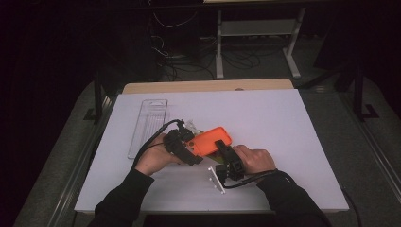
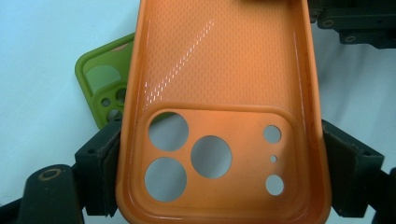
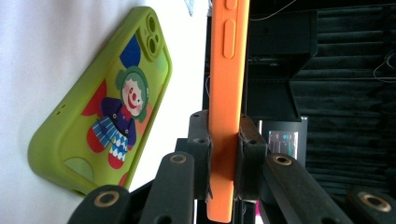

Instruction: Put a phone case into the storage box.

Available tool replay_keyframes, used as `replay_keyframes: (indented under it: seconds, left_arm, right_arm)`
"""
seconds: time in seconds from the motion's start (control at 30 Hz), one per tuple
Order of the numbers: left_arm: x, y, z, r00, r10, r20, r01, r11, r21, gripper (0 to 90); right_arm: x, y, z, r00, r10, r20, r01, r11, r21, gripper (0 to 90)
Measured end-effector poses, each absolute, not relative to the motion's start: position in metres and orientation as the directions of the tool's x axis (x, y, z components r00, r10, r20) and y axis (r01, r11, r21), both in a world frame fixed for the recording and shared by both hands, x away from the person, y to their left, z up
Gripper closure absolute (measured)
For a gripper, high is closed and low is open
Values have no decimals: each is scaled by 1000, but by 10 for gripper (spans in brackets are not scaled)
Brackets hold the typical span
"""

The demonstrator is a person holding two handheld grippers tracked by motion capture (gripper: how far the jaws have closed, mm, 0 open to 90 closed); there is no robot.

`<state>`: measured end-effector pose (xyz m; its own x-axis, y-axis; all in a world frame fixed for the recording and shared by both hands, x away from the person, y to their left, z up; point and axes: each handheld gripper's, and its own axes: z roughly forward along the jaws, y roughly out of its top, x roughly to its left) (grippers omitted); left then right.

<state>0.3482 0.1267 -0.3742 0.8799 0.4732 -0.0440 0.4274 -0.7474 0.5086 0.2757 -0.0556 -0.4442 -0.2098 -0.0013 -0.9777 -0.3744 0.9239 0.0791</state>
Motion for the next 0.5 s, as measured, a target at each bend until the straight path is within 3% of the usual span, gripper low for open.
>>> replay_keyframes:
  seconds: [0.27,0.4,0.5]
  left_arm:
    - [347,128,-374,877,477,-52,428,-730,533,132]
    - [348,134,-372,880,470,-69,427,-719,548,32]
    - [350,141,-369,886,457,-72,417,-721,553,4]
  right_arm:
    - [275,-55,-442,-221,7,-975,-351,932,86,785]
    - [276,-57,-441,-219,27,-975,-337,936,101,786]
    - [278,-59,-439,-211,19,-977,-333,939,90,785]
